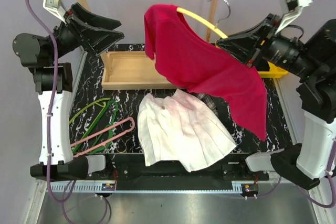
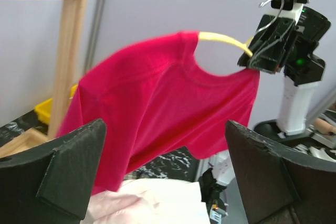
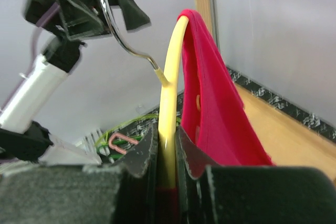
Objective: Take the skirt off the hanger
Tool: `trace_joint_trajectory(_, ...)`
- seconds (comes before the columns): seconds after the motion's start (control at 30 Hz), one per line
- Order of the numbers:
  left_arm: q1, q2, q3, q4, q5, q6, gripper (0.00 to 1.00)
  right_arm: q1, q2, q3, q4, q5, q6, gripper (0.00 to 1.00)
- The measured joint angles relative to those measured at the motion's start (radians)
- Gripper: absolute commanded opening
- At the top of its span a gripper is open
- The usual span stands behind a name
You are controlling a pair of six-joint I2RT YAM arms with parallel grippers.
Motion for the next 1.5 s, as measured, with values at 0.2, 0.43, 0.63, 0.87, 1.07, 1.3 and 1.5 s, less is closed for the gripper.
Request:
trace_joint_trajectory(0.2,-0.008,0.042,0.034,0.187,0.031,-0.133,0.98,0.0,0.05,0.254,-0.013,-0.035,0.085,0.0)
trace_joint_trajectory(0.43,-0.007,0.055,0.111,0.215,0.025,-0.135,0.98,0.0,-0.024,0.249,0.001,-0.068,0.154,0.0)
trace_joint_trajectory(0.63,-0.006,0.06,0.134,0.203,0.013,-0.115,0.98,0.0,-0.034,0.245,0.011,-0.093,0.185,0.0)
trace_joint_trajectory(0.87,-0.087,0.058,0.115,0.132,0.006,-0.06,0.98,0.0,-0.046,0.154,0.063,-0.119,0.225,0.0)
trace_joint_trajectory(1.07,-0.145,0.021,0.04,0.096,0.011,-0.014,0.98,0.0,-0.059,0.049,0.136,-0.143,0.275,0.0)
trace_joint_trajectory(1.3,-0.22,0.015,-0.073,0.076,0.016,0.051,0.85,0.0,-0.067,-0.022,0.187,-0.159,0.338,0.0)
trace_joint_trajectory(1.5,-0.257,0.063,-0.078,0.06,0.028,0.077,0.12,0.0,-0.105,-0.06,0.209,-0.156,0.365,0.0)
